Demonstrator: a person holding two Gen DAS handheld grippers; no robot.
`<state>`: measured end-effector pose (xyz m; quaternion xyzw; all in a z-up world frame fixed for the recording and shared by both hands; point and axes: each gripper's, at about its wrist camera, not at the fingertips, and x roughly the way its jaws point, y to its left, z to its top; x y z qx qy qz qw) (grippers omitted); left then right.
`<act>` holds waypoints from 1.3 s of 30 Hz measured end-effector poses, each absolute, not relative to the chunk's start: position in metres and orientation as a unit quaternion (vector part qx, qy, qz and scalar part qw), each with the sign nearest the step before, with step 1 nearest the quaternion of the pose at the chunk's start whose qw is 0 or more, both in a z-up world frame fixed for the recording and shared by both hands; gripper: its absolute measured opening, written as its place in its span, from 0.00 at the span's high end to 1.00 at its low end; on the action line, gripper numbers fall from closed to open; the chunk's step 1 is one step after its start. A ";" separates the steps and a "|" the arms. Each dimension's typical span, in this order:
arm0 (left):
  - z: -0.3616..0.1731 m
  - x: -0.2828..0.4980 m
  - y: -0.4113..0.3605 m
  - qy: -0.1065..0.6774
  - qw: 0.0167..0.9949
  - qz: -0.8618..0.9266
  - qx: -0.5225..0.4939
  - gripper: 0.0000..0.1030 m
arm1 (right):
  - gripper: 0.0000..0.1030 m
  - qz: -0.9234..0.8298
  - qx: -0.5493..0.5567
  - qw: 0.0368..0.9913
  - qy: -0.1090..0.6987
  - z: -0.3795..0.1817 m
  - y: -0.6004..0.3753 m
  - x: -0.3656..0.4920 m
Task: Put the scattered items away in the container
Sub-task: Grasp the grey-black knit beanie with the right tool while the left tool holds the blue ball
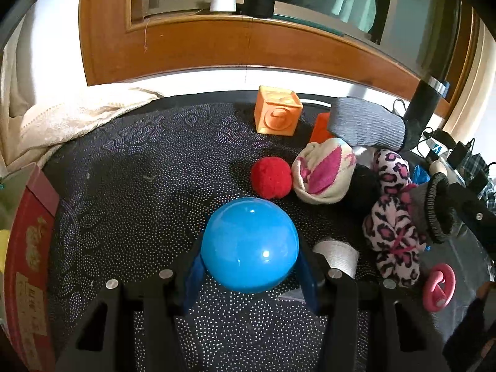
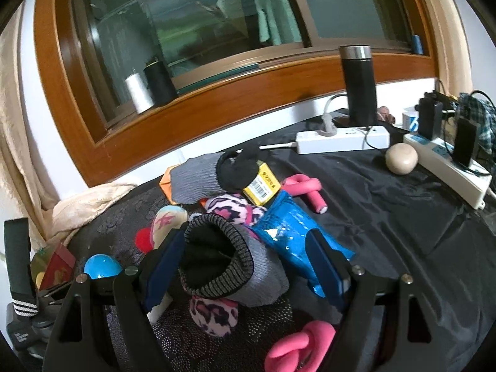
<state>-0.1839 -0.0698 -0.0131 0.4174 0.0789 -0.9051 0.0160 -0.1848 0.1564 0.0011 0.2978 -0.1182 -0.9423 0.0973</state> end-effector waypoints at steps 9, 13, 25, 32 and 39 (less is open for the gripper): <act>-0.008 -0.180 -0.069 0.082 0.015 -0.908 0.410 0.47 | 0.59 -0.920 0.330 0.174 -0.122 -0.008 0.144 -0.193; -0.003 -0.177 -0.073 0.088 0.020 -0.911 0.403 0.47 | 0.72 -0.925 0.315 0.171 -0.128 -0.003 0.146 -0.185; 0.015 -0.166 -0.084 0.097 0.027 -0.921 0.377 0.47 | 0.90 -0.921 0.291 0.177 -0.190 0.008 0.169 -0.181; 0.015 -0.165 -0.086 0.101 0.027 -0.921 0.376 0.47 | 0.00 -0.929 0.266 0.162 -0.201 0.014 0.176 -0.174; 0.013 -0.167 -0.088 0.100 0.028 -0.919 0.380 0.47 | 0.01 -0.916 0.359 0.142 -0.110 -0.007 0.143 -0.192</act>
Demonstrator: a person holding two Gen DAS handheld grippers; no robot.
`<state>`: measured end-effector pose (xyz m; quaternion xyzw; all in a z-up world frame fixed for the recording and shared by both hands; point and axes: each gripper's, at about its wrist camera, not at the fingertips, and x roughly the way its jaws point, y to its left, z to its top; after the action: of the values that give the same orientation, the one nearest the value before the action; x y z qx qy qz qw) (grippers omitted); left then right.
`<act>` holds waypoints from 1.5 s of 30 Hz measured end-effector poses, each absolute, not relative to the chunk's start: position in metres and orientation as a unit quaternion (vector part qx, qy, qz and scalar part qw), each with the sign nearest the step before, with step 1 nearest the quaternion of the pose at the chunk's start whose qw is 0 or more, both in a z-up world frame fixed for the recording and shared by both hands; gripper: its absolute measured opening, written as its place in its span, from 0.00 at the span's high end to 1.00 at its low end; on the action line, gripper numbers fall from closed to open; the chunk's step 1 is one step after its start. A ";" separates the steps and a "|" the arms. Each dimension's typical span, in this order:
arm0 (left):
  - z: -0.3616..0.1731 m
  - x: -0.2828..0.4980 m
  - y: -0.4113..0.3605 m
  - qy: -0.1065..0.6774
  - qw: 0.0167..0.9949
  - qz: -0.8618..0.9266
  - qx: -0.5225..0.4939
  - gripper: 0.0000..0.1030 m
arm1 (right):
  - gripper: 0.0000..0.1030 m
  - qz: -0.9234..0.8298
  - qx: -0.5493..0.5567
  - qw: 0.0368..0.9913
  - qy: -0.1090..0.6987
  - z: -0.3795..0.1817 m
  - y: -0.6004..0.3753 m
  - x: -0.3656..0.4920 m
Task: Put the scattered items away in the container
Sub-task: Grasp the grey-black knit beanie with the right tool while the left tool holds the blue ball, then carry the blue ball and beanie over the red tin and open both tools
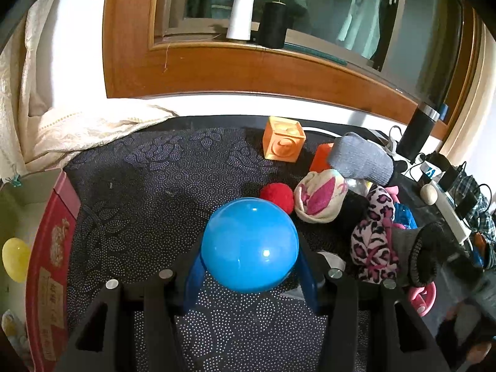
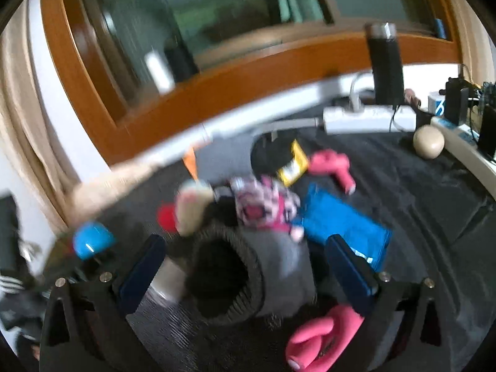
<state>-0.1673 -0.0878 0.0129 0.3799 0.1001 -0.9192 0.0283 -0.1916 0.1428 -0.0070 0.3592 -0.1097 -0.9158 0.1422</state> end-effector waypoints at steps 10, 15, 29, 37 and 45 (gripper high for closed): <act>0.014 -0.166 -0.090 0.103 0.032 -0.920 0.378 0.47 | 0.71 -0.896 0.396 0.101 -0.172 -0.020 0.170 -0.201; 0.021 -0.161 -0.090 0.104 0.032 -0.923 0.368 0.47 | 0.73 -0.908 0.346 0.127 -0.198 -0.006 0.175 -0.188; 0.062 -0.106 -0.113 0.067 0.085 -0.951 0.290 0.47 | 0.73 -0.924 0.283 0.187 -0.178 0.047 0.132 -0.156; 0.068 -0.058 -0.162 0.059 0.145 -0.952 0.262 0.47 | 0.73 -0.909 0.286 0.267 -0.146 0.067 0.049 -0.143; 0.063 -0.016 -0.231 0.092 0.214 -0.940 0.249 0.47 | 0.73 -0.887 0.293 0.345 -0.094 0.080 -0.048 -0.123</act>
<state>-0.0160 -0.2314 0.0633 0.2489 0.0924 -0.9401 0.2139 -0.1233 -0.0484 0.0795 0.2930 -0.0936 -0.8869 0.3448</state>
